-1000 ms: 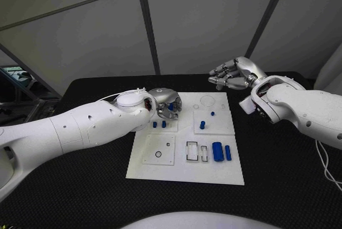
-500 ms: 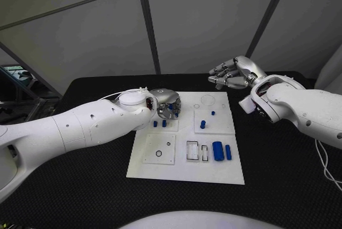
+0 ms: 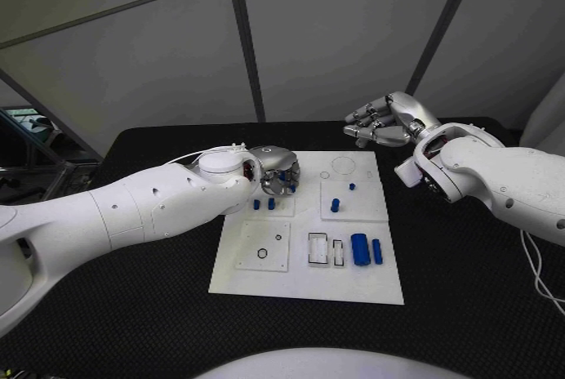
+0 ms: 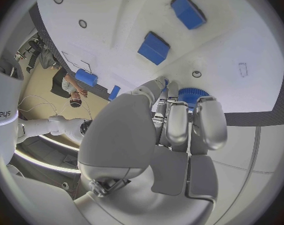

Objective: Assemble the parts on the task board

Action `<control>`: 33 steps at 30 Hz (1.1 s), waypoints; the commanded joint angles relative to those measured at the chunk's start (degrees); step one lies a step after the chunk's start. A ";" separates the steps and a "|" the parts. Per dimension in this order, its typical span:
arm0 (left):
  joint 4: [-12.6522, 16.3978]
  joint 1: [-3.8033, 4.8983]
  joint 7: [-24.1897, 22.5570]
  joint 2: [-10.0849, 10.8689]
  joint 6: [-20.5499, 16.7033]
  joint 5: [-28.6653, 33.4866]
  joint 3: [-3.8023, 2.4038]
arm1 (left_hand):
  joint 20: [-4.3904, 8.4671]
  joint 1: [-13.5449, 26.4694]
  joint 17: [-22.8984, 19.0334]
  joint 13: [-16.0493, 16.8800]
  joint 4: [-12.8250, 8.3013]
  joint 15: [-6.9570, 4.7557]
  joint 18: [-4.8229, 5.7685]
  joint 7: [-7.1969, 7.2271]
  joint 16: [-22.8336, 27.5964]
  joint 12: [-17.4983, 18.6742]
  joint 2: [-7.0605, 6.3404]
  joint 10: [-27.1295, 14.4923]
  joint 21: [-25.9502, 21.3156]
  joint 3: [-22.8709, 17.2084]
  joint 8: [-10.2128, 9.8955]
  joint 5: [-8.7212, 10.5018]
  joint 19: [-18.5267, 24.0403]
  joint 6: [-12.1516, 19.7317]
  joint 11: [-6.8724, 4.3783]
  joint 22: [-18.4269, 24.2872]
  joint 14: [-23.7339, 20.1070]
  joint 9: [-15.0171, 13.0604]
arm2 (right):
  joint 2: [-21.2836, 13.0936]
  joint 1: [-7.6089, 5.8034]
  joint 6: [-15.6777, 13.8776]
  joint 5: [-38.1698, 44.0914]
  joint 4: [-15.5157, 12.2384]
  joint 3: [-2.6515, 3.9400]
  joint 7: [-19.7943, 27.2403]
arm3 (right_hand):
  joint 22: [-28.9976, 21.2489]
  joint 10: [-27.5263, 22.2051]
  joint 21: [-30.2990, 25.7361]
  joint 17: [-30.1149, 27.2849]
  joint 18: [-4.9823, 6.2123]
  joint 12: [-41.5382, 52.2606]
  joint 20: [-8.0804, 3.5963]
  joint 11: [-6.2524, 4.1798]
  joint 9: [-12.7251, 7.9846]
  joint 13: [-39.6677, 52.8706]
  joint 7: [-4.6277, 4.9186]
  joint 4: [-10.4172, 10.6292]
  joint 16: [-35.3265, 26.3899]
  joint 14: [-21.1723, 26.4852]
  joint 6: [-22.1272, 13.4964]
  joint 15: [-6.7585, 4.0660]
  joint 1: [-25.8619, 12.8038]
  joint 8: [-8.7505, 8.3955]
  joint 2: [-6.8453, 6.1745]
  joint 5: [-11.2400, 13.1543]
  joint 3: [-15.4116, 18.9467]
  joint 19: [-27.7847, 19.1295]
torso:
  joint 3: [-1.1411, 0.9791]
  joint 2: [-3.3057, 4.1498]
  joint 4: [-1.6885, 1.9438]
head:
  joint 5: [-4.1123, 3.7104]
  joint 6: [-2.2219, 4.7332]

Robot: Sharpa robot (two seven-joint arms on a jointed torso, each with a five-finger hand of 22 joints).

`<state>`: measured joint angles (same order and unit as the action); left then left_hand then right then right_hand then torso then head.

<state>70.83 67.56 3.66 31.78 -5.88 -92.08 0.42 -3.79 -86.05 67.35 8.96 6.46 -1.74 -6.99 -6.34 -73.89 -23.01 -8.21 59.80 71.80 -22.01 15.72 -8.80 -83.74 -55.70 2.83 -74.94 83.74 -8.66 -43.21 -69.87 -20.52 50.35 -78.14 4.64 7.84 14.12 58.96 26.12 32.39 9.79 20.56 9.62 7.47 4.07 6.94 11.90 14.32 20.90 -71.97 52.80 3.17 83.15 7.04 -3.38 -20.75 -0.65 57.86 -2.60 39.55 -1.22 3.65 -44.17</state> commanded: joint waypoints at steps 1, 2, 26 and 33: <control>-0.20 0.05 -0.75 -0.13 -0.60 0.60 -0.01 | -0.18 -0.27 -0.09 -0.13 0.03 0.12 3.03 -0.15 -0.25 0.41 -0.10 0.44 0.41 -0.58 -0.49 0.27 -0.62 -0.44 0.03 -2.78 1.22 0.09 | 0.07 -0.10 0.25 -0.15 -0.09 0.05 0.50 | -0.06 -0.35 -0.39 0.06 0.68 0.29 0.09 -0.03 0.09 -0.06 -0.16 0.11 -0.36 0.10 -0.38 0.18 0.24 -0.24 0.53 -0.29 -0.17 0.35 | -0.01 0.02 0.01 | 0.01 -0.03; -0.22 0.04 -0.79 -0.13 -0.69 0.74 -0.01 | -0.18 -0.25 -0.09 -0.14 0.03 0.12 3.04 -0.16 -0.25 0.43 -0.11 0.45 0.42 -0.60 -0.51 0.27 -0.62 -0.45 0.04 -2.79 1.22 0.09 | 0.06 -0.10 0.25 -0.15 -0.10 0.05 0.50 | -0.07 -0.35 -0.39 0.06 0.68 0.30 0.08 -0.03 0.09 -0.07 -0.16 0.10 -0.36 0.09 -0.37 0.18 0.25 -0.23 0.54 -0.31 -0.18 0.36 | -0.02 0.00 0.01 | 0.02 -0.05; 6.10 -0.24 -0.22 6.04 -3.47 4.88 -3.86 | -0.32 1.43 -0.43 -0.52 0.08 0.29 3.09 -0.43 -0.53 1.37 -0.67 1.62 0.67 -1.35 -1.04 0.37 -0.65 -1.42 0.22 -3.14 1.27 0.21 | -0.03 -0.09 0.34 -0.15 0.52 0.05 0.54 | -0.07 -0.35 -0.39 0.06 0.68 0.30 0.08 -0.03 0.09 -0.07 -0.16 0.10 -0.36 0.09 -0.37 0.18 0.25 -0.23 0.54 -0.31 -0.18 0.36 | 0.03 -0.15 0.12 | 0.43 0.76; 7.43 -0.25 0.47 9.07 -2.74 6.55 -4.34 | -0.36 1.85 -0.46 -0.58 0.16 0.34 3.10 -0.50 -0.61 1.56 -0.86 1.82 0.73 -1.38 -1.19 0.42 -0.68 -1.53 0.29 -3.21 1.30 0.25 | -0.14 -0.09 0.35 -0.15 0.68 0.05 0.46 | -0.07 -0.35 -0.39 0.06 0.68 0.30 0.08 -0.03 0.09 -0.07 -0.16 0.10 -0.36 0.09 -0.37 0.18 0.25 -0.23 0.54 -0.31 -0.18 0.36 | 0.00 -0.08 0.12 | 0.66 0.90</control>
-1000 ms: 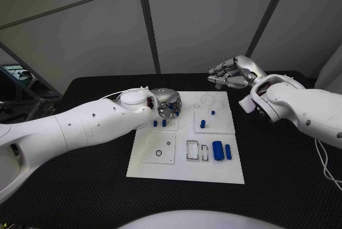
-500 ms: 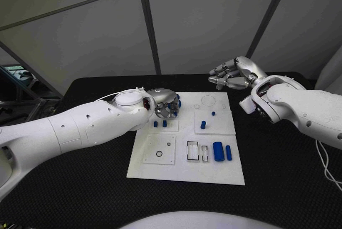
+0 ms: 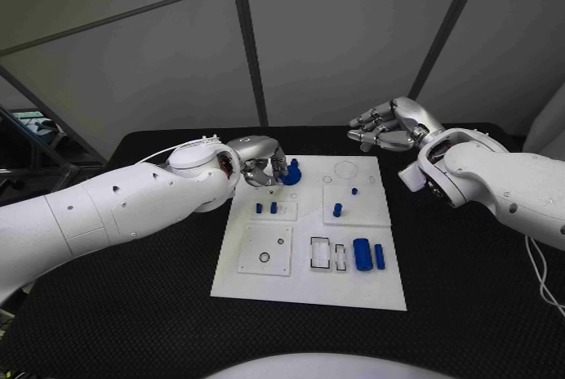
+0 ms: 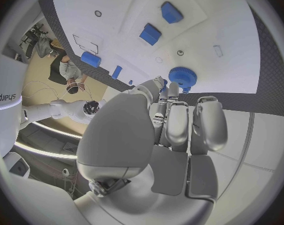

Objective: Assemble the parts on the task board

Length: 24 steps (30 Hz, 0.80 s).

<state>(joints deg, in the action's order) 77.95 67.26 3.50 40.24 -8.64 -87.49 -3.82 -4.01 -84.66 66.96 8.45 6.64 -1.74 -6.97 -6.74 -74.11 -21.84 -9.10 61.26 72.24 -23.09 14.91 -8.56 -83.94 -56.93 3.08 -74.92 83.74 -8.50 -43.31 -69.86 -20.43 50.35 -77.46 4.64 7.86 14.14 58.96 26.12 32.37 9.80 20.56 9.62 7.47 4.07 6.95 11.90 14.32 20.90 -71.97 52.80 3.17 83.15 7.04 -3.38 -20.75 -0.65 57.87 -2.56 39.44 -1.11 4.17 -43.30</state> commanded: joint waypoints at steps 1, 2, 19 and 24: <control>0.35 0.02 0.74 0.90 0.14 2.05 -0.12 | -0.15 0.47 -0.07 -0.07 -0.02 0.34 3.09 -0.10 -0.38 0.38 0.03 0.36 0.29 -0.30 -0.39 0.18 -0.47 -0.31 0.04 -3.22 1.30 0.10 | -0.04 -0.10 0.27 -0.15 0.00 0.05 0.43 | -0.08 -0.35 -0.39 0.08 0.67 0.31 0.08 -0.03 0.09 -0.08 -0.16 0.10 -0.36 0.09 -0.37 0.18 0.25 -0.23 0.54 -0.31 -0.18 0.36 | -0.02 0.06 -0.01 | 0.20 0.10; 0.39 -0.02 0.81 1.14 0.22 2.12 -0.12 | -0.15 0.47 -0.07 -0.07 -0.02 0.34 3.09 -0.10 -0.38 0.38 0.03 0.36 0.29 -0.30 -0.39 0.18 -0.47 -0.31 0.04 -3.22 1.30 0.10 | -0.04 -0.10 0.28 -0.15 0.01 0.05 0.43 | -0.08 -0.35 -0.39 0.08 0.67 0.31 0.08 -0.03 0.09 -0.08 -0.16 0.10 -0.36 0.09 -0.37 0.18 0.25 -0.23 0.54 -0.31 -0.18 0.36 | -0.01 0.06 0.01 | 0.21 0.10; 0.66 -1.70 1.42 2.69 1.45 2.99 -0.15 | -0.17 0.76 -0.15 -0.12 -0.02 0.36 3.08 -0.05 -0.41 0.56 -0.16 0.54 0.29 -0.32 -0.47 0.27 -0.47 -0.51 0.03 -3.25 1.28 0.11 | 0.07 -0.09 0.35 -0.15 0.12 0.04 0.46 | -0.08 -0.35 -0.39 0.08 0.67 0.31 0.08 -0.03 0.09 -0.08 -0.16 0.10 -0.36 0.09 -0.37 0.18 0.25 -0.23 0.54 -0.31 -0.18 0.36 | -0.02 0.16 -0.14 | 0.62 -0.08; 0.23 -1.99 1.66 2.47 1.69 3.14 -0.14 | -0.18 0.85 -0.24 -0.13 -0.01 0.36 3.08 -0.04 -0.37 0.60 -0.19 0.61 0.30 -0.32 -0.48 0.31 -0.47 -0.58 0.03 -3.27 1.26 0.10 | 0.11 -0.09 0.35 -0.15 0.13 0.04 0.46 | -0.08 -0.35 -0.39 0.08 0.67 0.31 0.08 -0.03 0.09 -0.08 -0.16 0.10 -0.36 0.09 -0.37 0.18 0.25 -0.23 0.54 -0.31 -0.18 0.36 | -0.05 0.12 -0.15 | 0.63 -0.11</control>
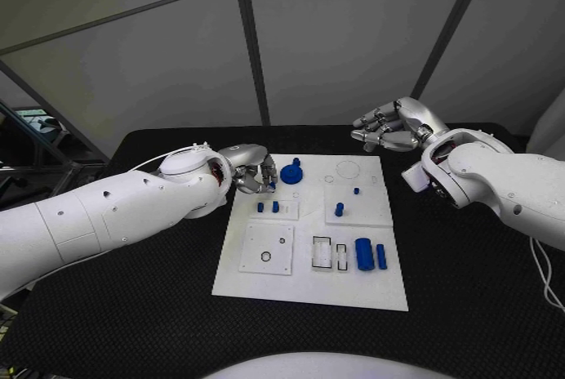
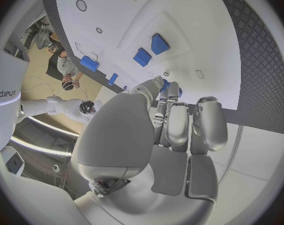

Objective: Assemble the parts on the task board

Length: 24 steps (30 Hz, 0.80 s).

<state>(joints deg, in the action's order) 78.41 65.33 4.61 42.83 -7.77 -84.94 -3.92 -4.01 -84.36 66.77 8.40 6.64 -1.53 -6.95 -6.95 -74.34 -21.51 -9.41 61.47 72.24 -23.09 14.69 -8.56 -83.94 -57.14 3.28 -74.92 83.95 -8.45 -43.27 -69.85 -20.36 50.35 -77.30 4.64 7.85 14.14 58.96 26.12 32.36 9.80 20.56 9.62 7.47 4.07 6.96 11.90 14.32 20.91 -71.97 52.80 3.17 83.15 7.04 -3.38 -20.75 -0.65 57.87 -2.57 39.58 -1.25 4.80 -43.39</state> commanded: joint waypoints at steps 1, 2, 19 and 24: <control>-0.35 -0.10 0.56 -0.16 0.88 0.61 -0.05 | -0.18 0.55 -0.06 -0.08 -0.01 0.15 3.06 0.17 -0.14 0.27 0.12 0.41 0.30 -0.32 -0.26 0.31 -0.47 -0.37 -0.18 -3.28 1.05 0.05 | 0.07 -0.10 0.28 -0.14 -0.03 0.04 0.47 | -0.08 -0.35 -0.39 0.10 0.67 0.31 0.09 -0.03 0.09 -0.09 -0.16 0.10 -0.36 0.09 -0.37 0.18 0.25 -0.23 0.54 -0.31 -0.18 0.36 | -0.04 -0.02 -0.01 | 0.00 -0.02; -0.43 -0.14 0.56 -0.18 0.92 0.61 -0.05 | -0.18 0.55 -0.06 -0.08 -0.01 0.15 3.06 0.17 -0.14 0.27 0.12 0.41 0.30 -0.32 -0.26 0.31 -0.47 -0.37 -0.18 -3.28 1.05 0.05 | 0.06 -0.10 0.28 -0.14 -0.03 0.04 0.47 | -0.08 -0.35 -0.39 0.10 0.67 0.31 0.09 -0.03 0.09 -0.09 -0.16 0.10 -0.36 0.09 -0.37 0.18 0.25 -0.23 0.54 -0.31 -0.18 0.36 | -0.04 -0.02 -0.01 | 0.00 -0.02; -1.66 -0.39 0.88 -0.87 1.64 0.66 -0.05 | -0.19 0.69 -0.12 -0.10 -0.01 0.15 3.03 0.20 -0.14 0.38 0.00 0.45 0.19 -0.31 -0.32 0.37 -0.44 -0.43 -0.18 -3.22 1.03 0.06 | 0.01 -0.09 0.25 -0.14 -0.14 0.04 0.51 | -0.08 -0.35 -0.39 0.10 0.67 0.31 0.09 -0.03 0.09 -0.09 -0.16 0.10 -0.36 0.09 -0.37 0.18 0.25 -0.23 0.54 -0.31 -0.18 0.36 | -0.03 0.03 -0.01 | -0.02 -0.23; -1.83 -0.49 0.72 -1.14 1.79 0.66 -0.05 | -0.19 0.69 -0.12 -0.10 -0.01 0.15 3.03 0.20 -0.14 0.38 0.00 0.45 0.19 -0.31 -0.32 0.37 -0.44 -0.43 -0.18 -3.22 1.03 0.06 | 0.03 -0.09 0.26 -0.14 -0.18 0.04 0.51 | -0.08 -0.35 -0.39 0.10 0.67 0.31 0.09 -0.03 0.09 -0.09 -0.16 0.10 -0.36 0.09 -0.37 0.18 0.25 -0.23 0.54 -0.31 -0.18 0.36 | -0.04 0.01 -0.05 | -0.04 -0.28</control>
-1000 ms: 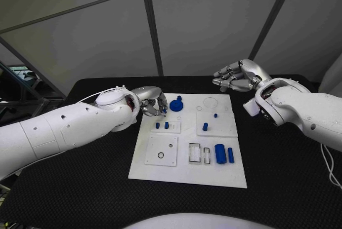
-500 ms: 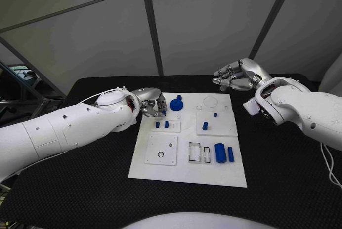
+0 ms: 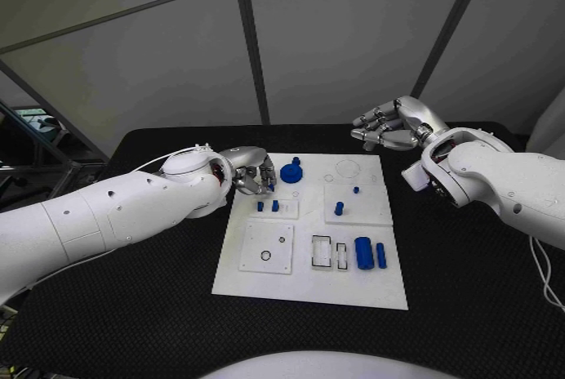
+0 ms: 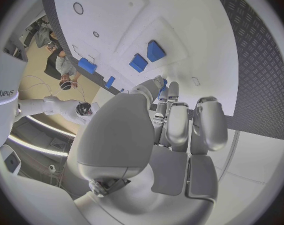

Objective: Assemble the parts on the task board

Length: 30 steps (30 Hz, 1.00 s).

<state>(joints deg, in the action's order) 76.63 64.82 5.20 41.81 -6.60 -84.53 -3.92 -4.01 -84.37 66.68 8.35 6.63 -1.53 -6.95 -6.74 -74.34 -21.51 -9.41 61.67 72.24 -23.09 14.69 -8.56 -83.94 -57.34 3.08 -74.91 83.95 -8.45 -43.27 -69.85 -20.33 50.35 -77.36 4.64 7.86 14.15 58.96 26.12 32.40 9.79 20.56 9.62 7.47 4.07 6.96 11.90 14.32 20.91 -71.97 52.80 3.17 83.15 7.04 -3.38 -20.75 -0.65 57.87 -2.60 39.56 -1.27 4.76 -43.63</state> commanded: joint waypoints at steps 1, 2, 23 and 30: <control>-0.05 0.00 0.11 -0.16 0.68 0.24 -0.05 | -0.19 0.69 -0.03 -0.05 -0.01 0.15 3.03 -0.01 -0.14 0.37 0.00 0.24 0.19 -0.31 -0.32 0.37 -0.44 -0.22 0.03 -3.22 1.03 0.07 | 0.03 -0.10 0.23 -0.14 -0.12 0.04 0.51 | -0.09 -0.35 -0.39 0.05 0.68 0.31 0.09 -0.03 0.09 -0.09 -0.16 0.10 -0.36 0.09 -0.37 0.18 0.25 -0.23 0.54 -0.31 -0.18 0.36 | 0.00 0.03 -0.01 | -0.01 -0.07; -0.05 -0.01 0.08 -0.20 0.74 0.24 -0.05 | -0.19 0.69 -0.05 -0.06 -0.03 0.15 3.03 0.00 -0.14 0.40 0.03 0.30 0.20 -0.36 -0.34 0.37 -0.44 -0.27 0.01 -3.24 1.02 0.07 | 0.03 -0.10 0.23 -0.14 -0.12 0.04 0.51 | -0.09 -0.35 -0.39 0.05 0.68 0.31 0.09 -0.03 0.09 -0.09 -0.16 0.10 -0.36 0.09 -0.37 0.18 0.25 -0.23 0.54 -0.31 -0.18 0.36 | 0.00 0.02 0.01 | -0.03 -0.08; -1.36 -0.12 0.66 -0.92 2.65 0.24 -0.06 | -0.18 0.68 -0.26 -0.08 -0.15 0.12 2.96 0.08 -0.06 0.52 0.07 0.49 -0.10 -0.50 -0.40 0.41 -0.32 -0.44 -0.06 -3.07 0.92 0.07 | -0.01 -0.10 0.23 -0.14 -0.17 0.04 0.52 | -0.09 -0.35 -0.39 0.05 0.68 0.31 0.09 -0.03 0.09 -0.09 -0.16 0.10 -0.36 0.09 -0.37 0.18 0.25 -0.23 0.54 -0.31 -0.18 0.36 | -0.01 -0.02 0.04 | -0.15 -0.12; -1.73 -0.12 0.85 -1.26 2.79 0.24 -0.06 | -0.21 0.86 -0.38 -0.18 -0.19 0.21 2.96 -0.15 -0.05 0.84 -0.05 0.35 -0.19 -0.57 -0.75 0.48 -0.26 -0.18 0.13 -3.05 0.82 0.19 | 0.00 -0.10 0.23 -0.14 -0.16 0.04 0.52 | -0.09 -0.35 -0.39 0.05 0.68 0.31 0.09 -0.03 0.09 -0.09 -0.16 0.10 -0.36 0.09 -0.37 0.18 0.25 -0.23 0.54 -0.31 -0.18 0.36 | 0.00 0.01 0.01 | -0.12 -0.15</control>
<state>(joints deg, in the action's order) 74.94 64.64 5.63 40.62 -4.51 -84.45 -3.94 -4.01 -83.98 66.34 8.25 6.48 -1.53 -6.96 -6.75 -74.34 -21.01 -9.47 61.67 72.24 -23.24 14.16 -8.34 -83.93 -57.34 3.08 -74.91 83.95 -8.32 -43.29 -69.85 -20.31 50.35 -77.40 4.64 7.87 14.15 58.96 26.12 32.38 9.79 20.56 9.62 7.47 4.07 6.97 11.90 14.32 20.91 -71.97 52.80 3.17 83.15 7.04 -3.38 -20.75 -0.65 57.86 -2.61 39.56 -1.26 4.60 -43.75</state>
